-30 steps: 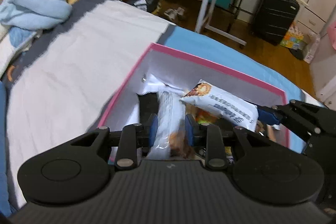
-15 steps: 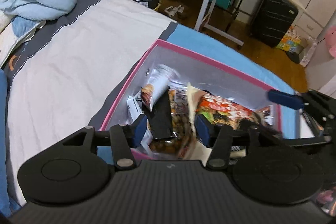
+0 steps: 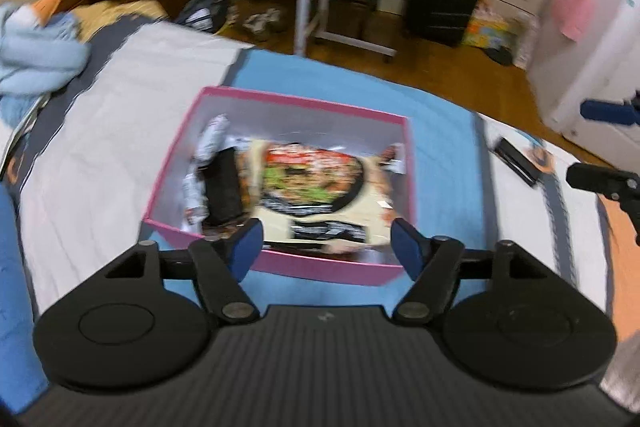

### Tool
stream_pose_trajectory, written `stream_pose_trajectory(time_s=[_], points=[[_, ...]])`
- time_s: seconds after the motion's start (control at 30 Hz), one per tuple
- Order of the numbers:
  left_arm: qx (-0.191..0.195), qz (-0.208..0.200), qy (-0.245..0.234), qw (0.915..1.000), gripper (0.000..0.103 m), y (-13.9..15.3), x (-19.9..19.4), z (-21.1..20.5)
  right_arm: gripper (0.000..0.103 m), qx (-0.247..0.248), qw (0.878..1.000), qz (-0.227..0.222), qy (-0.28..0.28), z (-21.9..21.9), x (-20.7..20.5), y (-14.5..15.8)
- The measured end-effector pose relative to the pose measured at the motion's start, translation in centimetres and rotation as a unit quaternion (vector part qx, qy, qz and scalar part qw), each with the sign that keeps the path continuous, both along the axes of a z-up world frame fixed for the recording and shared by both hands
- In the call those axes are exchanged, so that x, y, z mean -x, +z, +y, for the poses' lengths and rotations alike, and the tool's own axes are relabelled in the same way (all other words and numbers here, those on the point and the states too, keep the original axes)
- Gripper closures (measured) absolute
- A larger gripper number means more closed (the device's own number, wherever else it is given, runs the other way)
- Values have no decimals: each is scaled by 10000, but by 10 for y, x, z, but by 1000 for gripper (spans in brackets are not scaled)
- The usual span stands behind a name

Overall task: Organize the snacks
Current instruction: 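Move the left tool to the black snack bar and grasp it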

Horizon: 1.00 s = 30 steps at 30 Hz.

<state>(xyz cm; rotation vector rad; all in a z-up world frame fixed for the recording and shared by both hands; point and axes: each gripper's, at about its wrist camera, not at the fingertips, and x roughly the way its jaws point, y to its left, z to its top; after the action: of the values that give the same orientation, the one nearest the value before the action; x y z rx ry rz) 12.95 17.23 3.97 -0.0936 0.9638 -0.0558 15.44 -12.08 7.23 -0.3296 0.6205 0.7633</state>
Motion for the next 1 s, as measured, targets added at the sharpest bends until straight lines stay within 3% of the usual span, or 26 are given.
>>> stream_pose_trajectory(time_s=[0.2, 0.4, 0.7, 0.83, 1.0], points=[[-20, -69, -648, 9979, 24, 11, 3, -66, 18, 195, 9997, -47, -120, -49, 7, -1], [181, -64, -1183, 9928, 19, -5, -14, -130, 11, 331, 9988, 57, -364, -98, -6, -27], [787, 179, -1500, 9854, 18, -59, -73, -205, 11, 564, 9956, 300, -693, -149, -50, -96], [1000, 249, -1397, 9848, 18, -88, -103, -228, 11, 382, 9945, 689, -687, -166, -77, -132], [1247, 327, -1295, 9832, 18, -126, -135, -250, 12, 450, 9941, 711, -686, -172, -93, -173]])
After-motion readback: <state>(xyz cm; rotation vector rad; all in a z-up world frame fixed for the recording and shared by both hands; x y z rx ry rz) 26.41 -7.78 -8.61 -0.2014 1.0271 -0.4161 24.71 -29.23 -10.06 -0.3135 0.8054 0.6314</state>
